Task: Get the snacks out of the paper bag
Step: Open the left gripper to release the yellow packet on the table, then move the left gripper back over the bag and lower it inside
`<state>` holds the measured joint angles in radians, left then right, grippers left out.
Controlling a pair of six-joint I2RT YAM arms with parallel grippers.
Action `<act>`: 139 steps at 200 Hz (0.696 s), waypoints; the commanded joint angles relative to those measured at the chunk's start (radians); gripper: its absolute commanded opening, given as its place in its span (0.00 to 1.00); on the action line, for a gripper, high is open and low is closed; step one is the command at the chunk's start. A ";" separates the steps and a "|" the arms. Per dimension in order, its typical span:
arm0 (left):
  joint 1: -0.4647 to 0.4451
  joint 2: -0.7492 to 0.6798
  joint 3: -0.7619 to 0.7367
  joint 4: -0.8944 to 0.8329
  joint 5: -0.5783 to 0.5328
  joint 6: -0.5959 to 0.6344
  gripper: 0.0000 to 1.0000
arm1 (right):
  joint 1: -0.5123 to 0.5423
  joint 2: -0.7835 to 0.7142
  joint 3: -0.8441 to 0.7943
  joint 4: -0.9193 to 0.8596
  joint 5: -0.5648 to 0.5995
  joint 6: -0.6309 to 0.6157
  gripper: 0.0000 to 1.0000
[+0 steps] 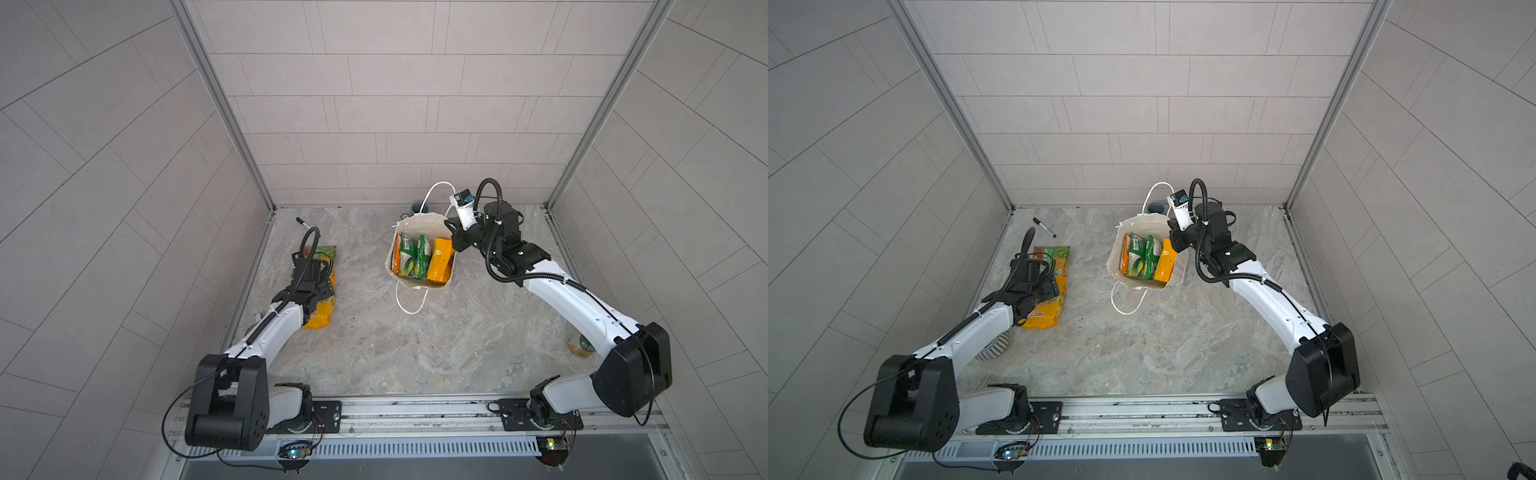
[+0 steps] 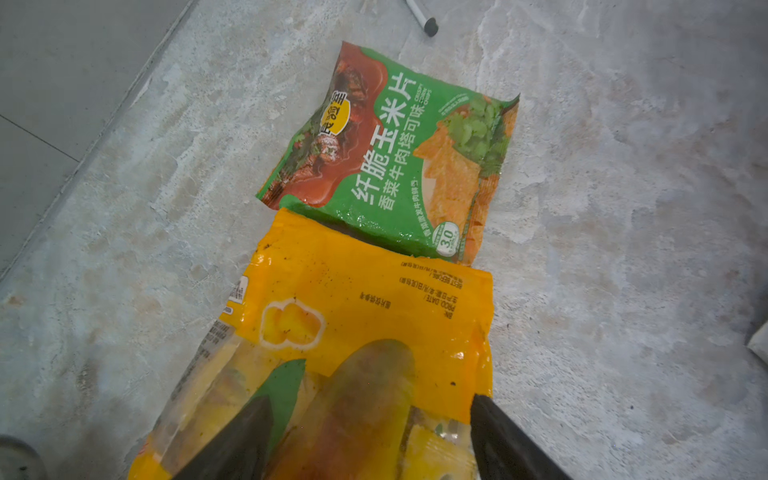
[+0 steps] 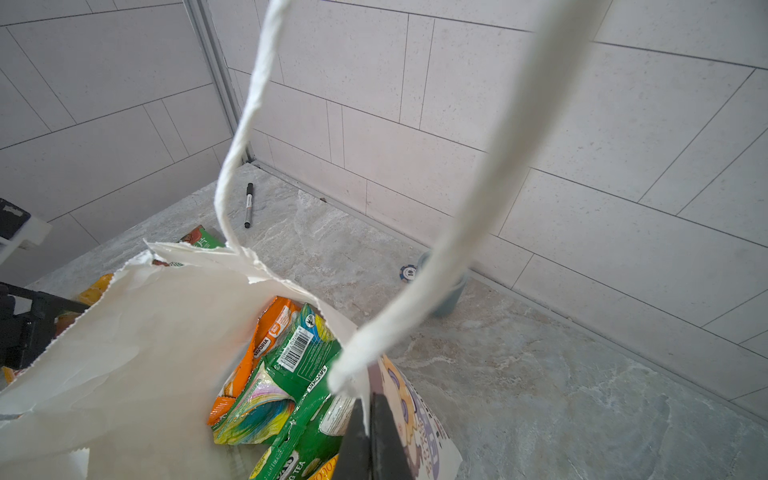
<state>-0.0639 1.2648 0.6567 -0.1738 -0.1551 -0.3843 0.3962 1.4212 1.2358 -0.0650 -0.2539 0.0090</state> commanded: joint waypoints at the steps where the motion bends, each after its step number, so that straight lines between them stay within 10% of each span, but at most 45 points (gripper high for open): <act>1: 0.021 0.002 -0.006 0.022 0.030 -0.027 0.83 | -0.005 -0.019 0.030 0.058 -0.012 0.015 0.00; 62: -0.012 -0.144 0.108 -0.051 0.102 0.004 0.82 | -0.005 -0.025 0.013 0.081 -0.043 -0.006 0.00; 139: -0.443 -0.244 0.385 -0.107 -0.033 0.222 0.75 | -0.003 -0.052 -0.003 0.066 -0.178 -0.088 0.00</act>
<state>-0.4507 0.9958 0.9741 -0.2249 -0.1795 -0.2562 0.3916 1.4200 1.2240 -0.0563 -0.3550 -0.0376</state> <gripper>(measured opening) 0.753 0.047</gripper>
